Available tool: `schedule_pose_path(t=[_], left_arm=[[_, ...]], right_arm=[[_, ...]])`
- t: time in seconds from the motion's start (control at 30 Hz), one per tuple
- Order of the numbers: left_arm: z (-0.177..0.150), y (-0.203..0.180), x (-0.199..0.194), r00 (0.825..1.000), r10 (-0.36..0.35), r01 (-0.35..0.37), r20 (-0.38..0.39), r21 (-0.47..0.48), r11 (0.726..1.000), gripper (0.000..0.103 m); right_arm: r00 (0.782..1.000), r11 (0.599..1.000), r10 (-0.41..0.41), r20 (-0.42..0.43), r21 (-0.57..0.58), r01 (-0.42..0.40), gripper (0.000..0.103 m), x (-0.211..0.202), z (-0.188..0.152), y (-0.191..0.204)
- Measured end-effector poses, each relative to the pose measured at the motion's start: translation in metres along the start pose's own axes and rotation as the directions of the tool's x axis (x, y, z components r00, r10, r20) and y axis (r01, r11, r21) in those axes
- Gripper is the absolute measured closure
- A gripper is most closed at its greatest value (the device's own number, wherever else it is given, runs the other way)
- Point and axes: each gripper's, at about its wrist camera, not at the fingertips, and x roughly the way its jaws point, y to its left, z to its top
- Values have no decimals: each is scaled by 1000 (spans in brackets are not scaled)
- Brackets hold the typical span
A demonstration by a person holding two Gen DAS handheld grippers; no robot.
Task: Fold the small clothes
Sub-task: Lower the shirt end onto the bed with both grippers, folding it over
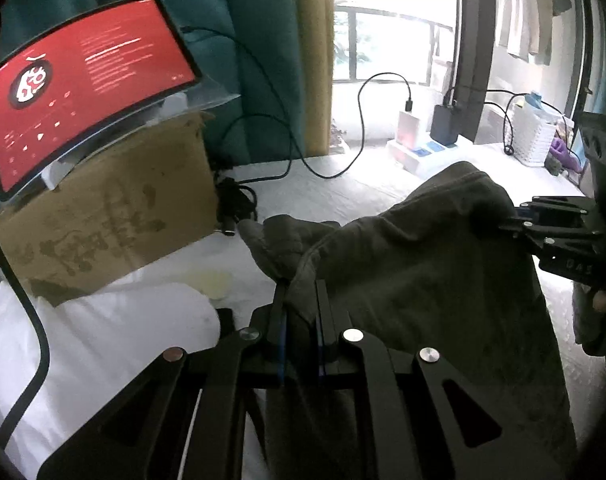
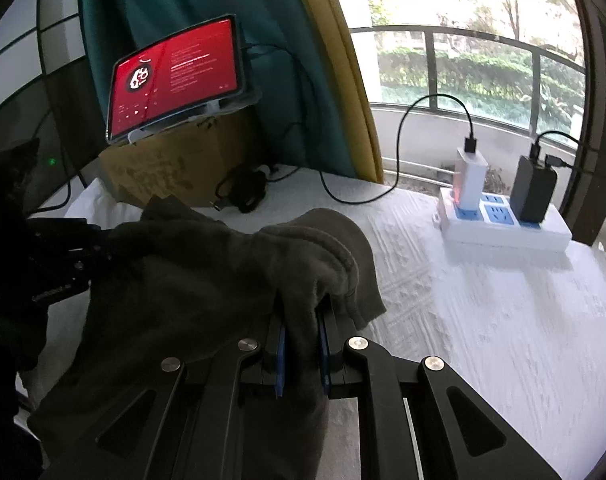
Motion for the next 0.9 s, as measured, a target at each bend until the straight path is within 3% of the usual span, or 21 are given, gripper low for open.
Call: schedule_pose_path(t=[0.3,0.47,0.6,0.73,0.83,0.9], left_arm=[[-15,10,61,993,12,-16,-121,-38,999,93],[-17,12,74,985,-2,-9,-171,-66,998,88],[-16,17,77,983,6,-24,-181,-97,995,70],[-15,20,76,985,3,-25,-175,-122,992,66],[-15,17,67,988,6,-25,-153,-121,992,51],[-14,15,59,991,3,-20,-135,-121,992,50]], right_arm=[[997,1000,-17,-80,23,19,90,36,-7,-12],[990,997,-23,-141,68,32,87,58,-19,-26],[990,996,-11,-139,86,23,85,59,-20,-30],[990,995,-12,-142,96,26,82,57,-21,-31],[988,994,-31,-148,96,46,77,52,-21,-31],[988,994,-44,-149,96,58,70,49,-22,-31]])
